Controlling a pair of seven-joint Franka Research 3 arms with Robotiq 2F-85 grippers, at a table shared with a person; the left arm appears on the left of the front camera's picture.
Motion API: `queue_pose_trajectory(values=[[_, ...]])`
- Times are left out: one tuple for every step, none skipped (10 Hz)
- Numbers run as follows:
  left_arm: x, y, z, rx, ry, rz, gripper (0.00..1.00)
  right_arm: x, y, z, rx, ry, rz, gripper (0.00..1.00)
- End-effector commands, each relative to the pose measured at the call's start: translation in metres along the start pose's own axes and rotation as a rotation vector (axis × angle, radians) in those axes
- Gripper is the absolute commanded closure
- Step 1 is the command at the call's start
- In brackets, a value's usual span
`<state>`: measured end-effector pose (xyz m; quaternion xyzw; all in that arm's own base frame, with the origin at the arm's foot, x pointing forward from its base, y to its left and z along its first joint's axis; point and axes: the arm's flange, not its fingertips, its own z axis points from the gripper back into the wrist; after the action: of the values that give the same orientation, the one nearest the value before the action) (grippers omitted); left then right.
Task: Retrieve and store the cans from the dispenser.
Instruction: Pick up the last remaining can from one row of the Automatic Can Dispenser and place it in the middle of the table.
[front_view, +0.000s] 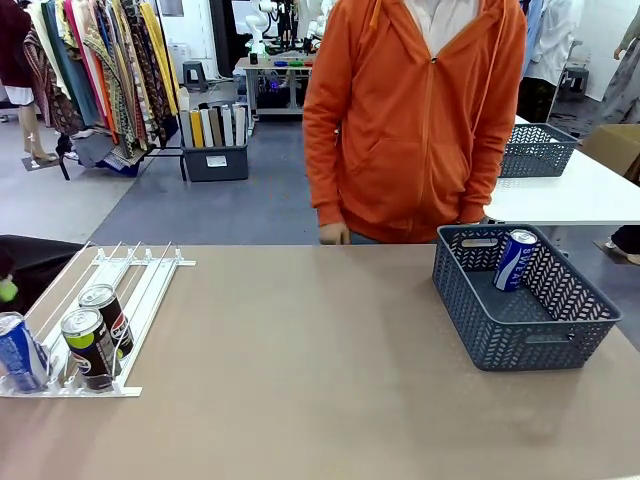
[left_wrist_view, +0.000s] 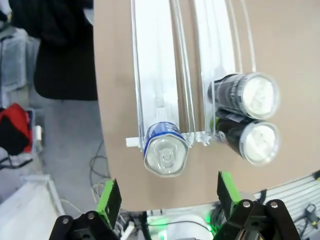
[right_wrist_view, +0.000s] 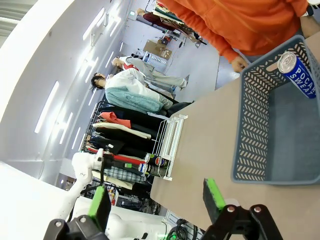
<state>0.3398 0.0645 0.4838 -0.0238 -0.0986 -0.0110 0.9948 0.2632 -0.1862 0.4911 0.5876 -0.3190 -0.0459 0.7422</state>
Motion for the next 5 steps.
queue_pose_trajectory(values=[[0.007, -0.002, -0.027, -0.018, 0.057, 0.061, 0.0, 0.003, 0.003, -0.002, 0.025, -0.02, 0.011, 0.0], [0.007, -0.005, -0.042, -0.028, 0.095, 0.077, 0.0, 0.003, 0.003, -0.002, 0.025, -0.02, 0.011, 0.0], [0.008, -0.007, -0.058, -0.034, 0.114, 0.077, 0.0, 0.003, 0.003, -0.002, 0.025, -0.02, 0.011, 0.0], [0.009, -0.009, -0.069, -0.008, 0.137, 0.097, 0.0, 0.003, 0.003, -0.002, 0.025, -0.02, 0.011, 0.0], [0.009, -0.01, -0.078, 0.012, 0.161, 0.114, 0.0, 0.003, 0.003, -0.002, 0.025, -0.02, 0.011, 0.0]])
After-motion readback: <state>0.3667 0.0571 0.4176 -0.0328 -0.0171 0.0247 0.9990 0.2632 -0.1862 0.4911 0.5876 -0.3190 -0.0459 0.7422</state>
